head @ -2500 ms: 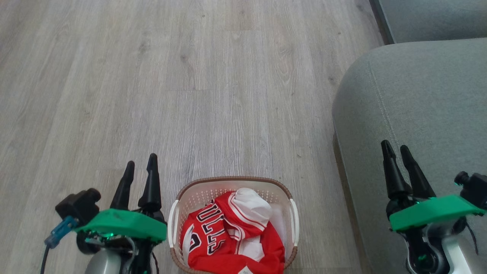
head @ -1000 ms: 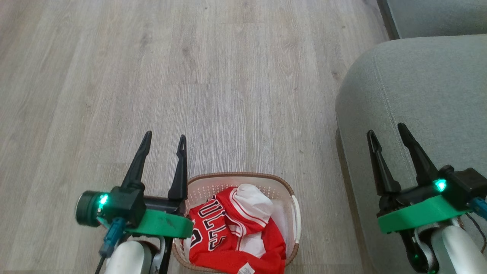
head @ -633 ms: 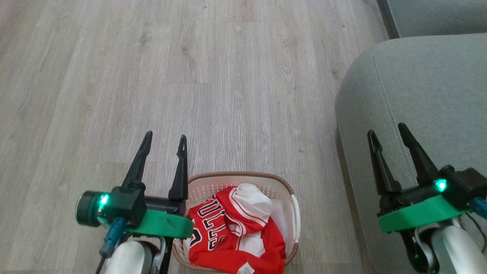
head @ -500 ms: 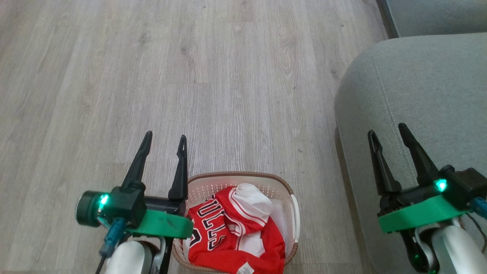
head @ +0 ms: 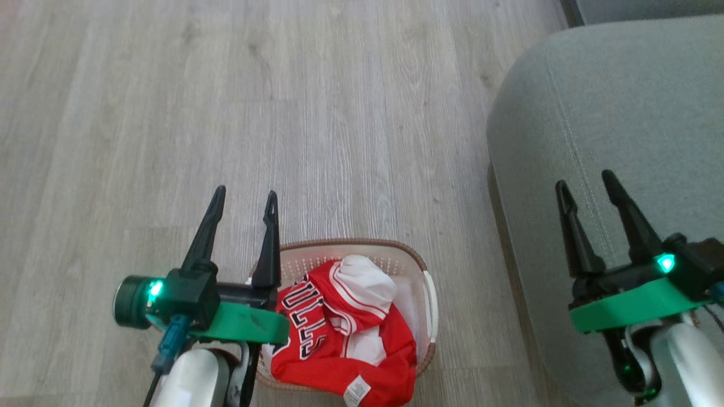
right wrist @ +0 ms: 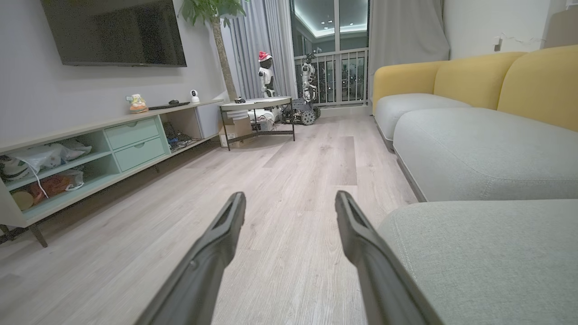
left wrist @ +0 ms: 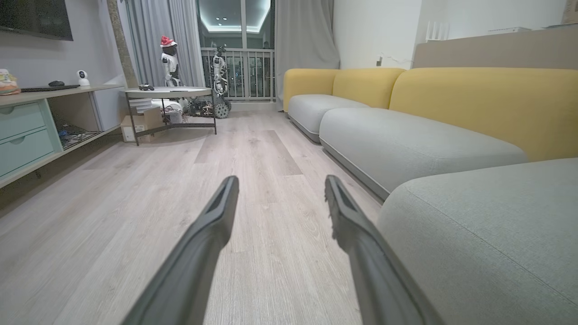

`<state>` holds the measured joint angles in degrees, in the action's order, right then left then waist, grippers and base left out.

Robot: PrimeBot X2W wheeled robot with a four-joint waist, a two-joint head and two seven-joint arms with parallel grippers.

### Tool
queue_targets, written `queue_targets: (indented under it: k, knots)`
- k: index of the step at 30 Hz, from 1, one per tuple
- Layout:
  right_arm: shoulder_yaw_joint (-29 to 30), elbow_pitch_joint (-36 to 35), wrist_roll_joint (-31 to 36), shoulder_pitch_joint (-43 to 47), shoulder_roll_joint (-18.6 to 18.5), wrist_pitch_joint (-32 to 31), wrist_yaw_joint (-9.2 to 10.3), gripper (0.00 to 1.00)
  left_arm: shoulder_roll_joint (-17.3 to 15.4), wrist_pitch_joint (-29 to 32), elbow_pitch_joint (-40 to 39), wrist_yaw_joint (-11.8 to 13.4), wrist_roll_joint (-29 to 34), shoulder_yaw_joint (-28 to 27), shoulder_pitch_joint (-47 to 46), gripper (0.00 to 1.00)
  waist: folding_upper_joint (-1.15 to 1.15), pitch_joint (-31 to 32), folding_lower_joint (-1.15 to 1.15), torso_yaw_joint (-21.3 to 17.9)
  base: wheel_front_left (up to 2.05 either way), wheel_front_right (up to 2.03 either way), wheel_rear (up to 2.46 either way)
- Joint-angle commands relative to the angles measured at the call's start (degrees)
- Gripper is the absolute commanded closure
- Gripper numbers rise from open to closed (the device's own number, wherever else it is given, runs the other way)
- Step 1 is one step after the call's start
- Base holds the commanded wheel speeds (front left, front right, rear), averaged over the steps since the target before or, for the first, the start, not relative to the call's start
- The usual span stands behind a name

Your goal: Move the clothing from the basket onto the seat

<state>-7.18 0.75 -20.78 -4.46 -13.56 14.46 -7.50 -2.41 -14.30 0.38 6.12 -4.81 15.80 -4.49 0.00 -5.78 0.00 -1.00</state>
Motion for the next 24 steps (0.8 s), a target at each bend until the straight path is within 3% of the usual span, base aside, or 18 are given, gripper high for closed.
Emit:
queue_targets:
  k: [1, 12, 24]
  knots:
    - [-0.3, -2.1, -0.7, -2.5, -1.6, 0.5, 0.01, 0.0, -0.5, -0.7, -1.5, 0.5, -0.5, -1.5, -3.3, 0.0, 0.0, -1.9, 0.0, -0.6, 0.0, 0.0, 0.0]
    - [1.0, -4.1, -2.8, -5.5, -3.8, 0.5, 0.01, 0.0, -0.5, -0.7, 3.7, 1.6, -2.6, 1.0, -7.8, 0.0, 0.0, -9.9, 0.0, -2.1, 0.0, 0.0, 0.0]
    - [0.7, -7.2, -6.1, -12.2, -7.9, 0.5, 0.01, 0.0, -0.5, -0.7, 21.8, 0.6, -7.2, 2.5, -18.0, 0.0, 0.0, -21.3, 0.0, -4.6, 0.0, 0.0, 0.0]
